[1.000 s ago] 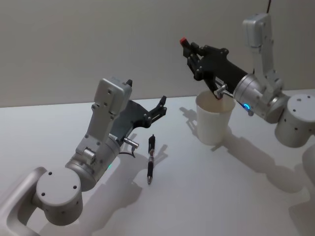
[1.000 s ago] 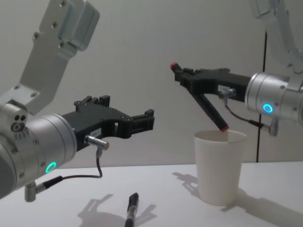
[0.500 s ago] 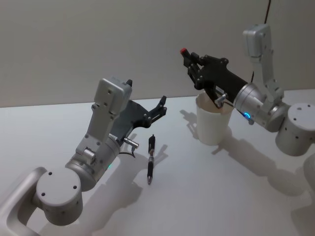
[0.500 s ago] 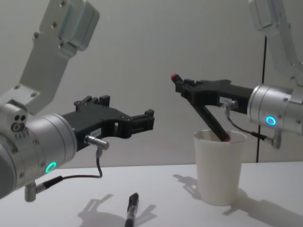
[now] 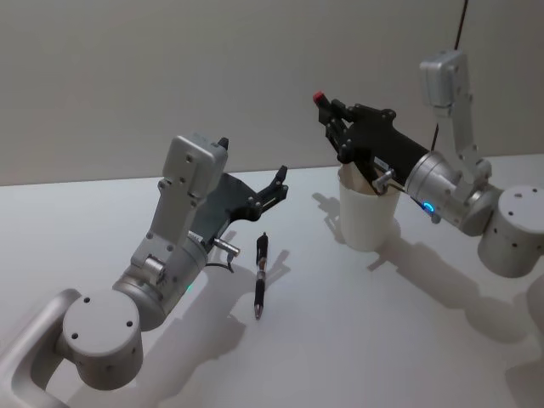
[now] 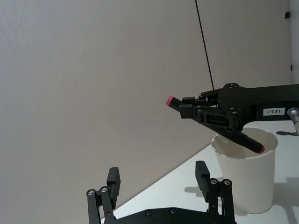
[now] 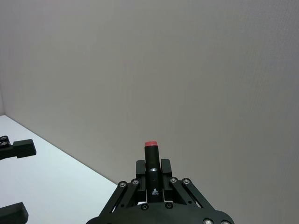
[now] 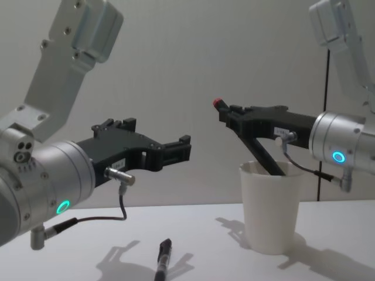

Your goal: Place the pen into the pen holder.

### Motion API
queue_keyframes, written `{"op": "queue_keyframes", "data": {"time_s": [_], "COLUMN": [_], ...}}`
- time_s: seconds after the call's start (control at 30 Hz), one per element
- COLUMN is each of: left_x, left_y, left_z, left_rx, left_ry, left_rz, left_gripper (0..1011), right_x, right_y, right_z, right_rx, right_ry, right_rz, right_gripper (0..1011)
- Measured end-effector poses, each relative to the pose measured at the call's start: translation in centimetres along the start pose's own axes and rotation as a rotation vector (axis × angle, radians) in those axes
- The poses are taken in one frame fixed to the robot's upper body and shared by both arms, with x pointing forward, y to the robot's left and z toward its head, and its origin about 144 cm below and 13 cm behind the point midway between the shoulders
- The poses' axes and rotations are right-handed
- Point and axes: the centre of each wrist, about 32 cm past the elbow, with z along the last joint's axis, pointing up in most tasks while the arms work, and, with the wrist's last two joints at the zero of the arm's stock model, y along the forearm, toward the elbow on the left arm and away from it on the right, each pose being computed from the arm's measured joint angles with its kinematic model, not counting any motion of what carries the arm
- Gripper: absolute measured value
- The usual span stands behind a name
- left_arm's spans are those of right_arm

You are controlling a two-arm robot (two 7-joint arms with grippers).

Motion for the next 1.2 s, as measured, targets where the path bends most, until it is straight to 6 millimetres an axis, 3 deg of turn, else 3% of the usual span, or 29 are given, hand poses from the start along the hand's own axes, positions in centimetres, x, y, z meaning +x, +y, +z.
{"op": "queue_keyframes", "data": {"time_s": [0.1,0.2,0.33,0.37,0.67,0.93,1.2], "left_x": [0.0,0.0,0.0,0.0,0.0,0.0,0.0], "left_y": [0.0,0.0,0.0,0.0,0.0,0.0,0.0], "left_z": [0.0,0.0,0.0,0.0,0.0,0.0,0.0], "left_rx": [0.000,0.000,0.000,0.000,0.000,0.000,0.000], "left_ry": [0.000,0.000,0.000,0.000,0.000,0.000,0.000], "left_rz": [0.000,0.000,0.000,0.000,0.000,0.000,0.000], "left_gripper": [1001,1001,1001,1001,1001,1001,1001], "right_x": [0.0,-0.1,-0.1,-0.1,-0.1,-0.1,-0.2], "right_y": [0.0,-0.1,-0.1,-0.1,-0.2,-0.2,-1.3], "right_z": [-0.1,-0.1,-0.1,-0.1,-0.2,-0.1,0.7], "right_rx": [-0.002,-0.003,-0.005,-0.005,-0.007,-0.007,-0.004], "right_ry": [0.001,0.001,0.001,0.002,0.002,0.002,-0.004], "right_rz": [0.000,0.000,0.000,0.000,-0.001,-0.001,-0.014], "right_gripper": [208,328,396,465,768,973,1001]}}
